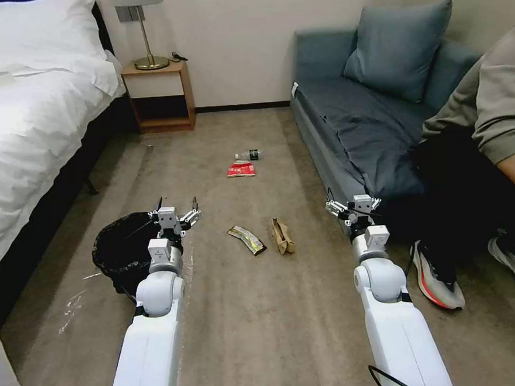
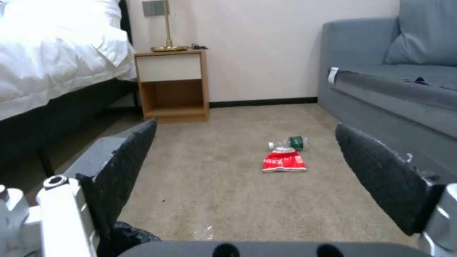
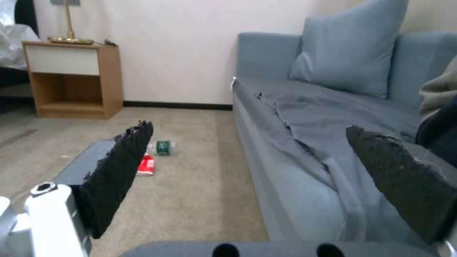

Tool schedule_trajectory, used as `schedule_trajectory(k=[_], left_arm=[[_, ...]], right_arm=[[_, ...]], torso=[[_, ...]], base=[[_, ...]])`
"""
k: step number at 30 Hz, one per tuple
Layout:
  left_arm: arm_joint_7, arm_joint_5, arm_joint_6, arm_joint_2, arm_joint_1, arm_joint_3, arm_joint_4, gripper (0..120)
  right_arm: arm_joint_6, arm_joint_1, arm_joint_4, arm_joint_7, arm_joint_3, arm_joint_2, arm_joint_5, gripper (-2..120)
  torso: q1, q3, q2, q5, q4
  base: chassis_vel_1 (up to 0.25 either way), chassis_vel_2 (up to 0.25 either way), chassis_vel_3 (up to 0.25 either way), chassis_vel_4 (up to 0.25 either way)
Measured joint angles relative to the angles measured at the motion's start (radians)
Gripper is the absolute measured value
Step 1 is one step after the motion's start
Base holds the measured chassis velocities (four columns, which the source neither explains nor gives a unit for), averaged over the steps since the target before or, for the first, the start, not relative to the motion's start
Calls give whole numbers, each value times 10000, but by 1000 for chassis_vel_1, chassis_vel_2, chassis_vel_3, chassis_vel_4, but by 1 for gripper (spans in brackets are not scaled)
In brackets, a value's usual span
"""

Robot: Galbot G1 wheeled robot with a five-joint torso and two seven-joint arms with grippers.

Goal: Pick up the trash bin, then pick up the garbage on the floor and place it into the trash bin.

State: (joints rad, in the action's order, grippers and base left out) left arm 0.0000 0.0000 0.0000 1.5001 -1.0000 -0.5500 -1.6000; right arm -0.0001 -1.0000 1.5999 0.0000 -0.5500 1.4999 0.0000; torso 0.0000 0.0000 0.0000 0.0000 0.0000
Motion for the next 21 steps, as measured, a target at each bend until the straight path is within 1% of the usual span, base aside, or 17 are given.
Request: schedule_trajectory(k=[12, 14, 15, 16, 18, 19, 21], left_arm=[[2, 0, 0, 0, 0, 0, 0, 100], [9, 0, 18, 4, -73, -17, -96, 100], [-15, 18, 89, 21, -271, -81, -345, 100], [-15, 18, 89, 21, -271, -81, -345, 100], [-115, 103, 343, 86, -861, -265, -1051, 100], [-115, 103, 343, 86, -861, -265, -1051, 100], [-235, 207, 636, 165, -1562, -481, -1912, 100]], right_arm=[[1, -17, 3, 0, -5, 0, 0, 100], [75, -190, 130, -2, -88, 16, 1, 100], [227, -480, 360, -2, -243, 53, 4, 100], [227, -480, 360, -2, -243, 53, 4, 100], [603, -1227, 929, -2, -638, 149, 19, 100], [603, -1227, 929, -2, -638, 149, 19, 100], [1050, -2084, 1606, -9, -1088, 267, 38, 100]], torso=[[0, 0, 0, 0, 1], [0, 0, 0, 0, 3], [0, 0, -1, 0, 0], [0, 0, -1, 0, 0], [0, 0, 0, -1, 0], [0, 0, 0, -1, 0], [0, -1, 0, 0, -1]], base=[[0, 0, 0, 0], [0, 0, 0, 0], [0, 0, 0, 0], [0, 0, 0, 0], [0, 0, 0, 0], [0, 0, 0, 0], [0, 0, 0, 0]])
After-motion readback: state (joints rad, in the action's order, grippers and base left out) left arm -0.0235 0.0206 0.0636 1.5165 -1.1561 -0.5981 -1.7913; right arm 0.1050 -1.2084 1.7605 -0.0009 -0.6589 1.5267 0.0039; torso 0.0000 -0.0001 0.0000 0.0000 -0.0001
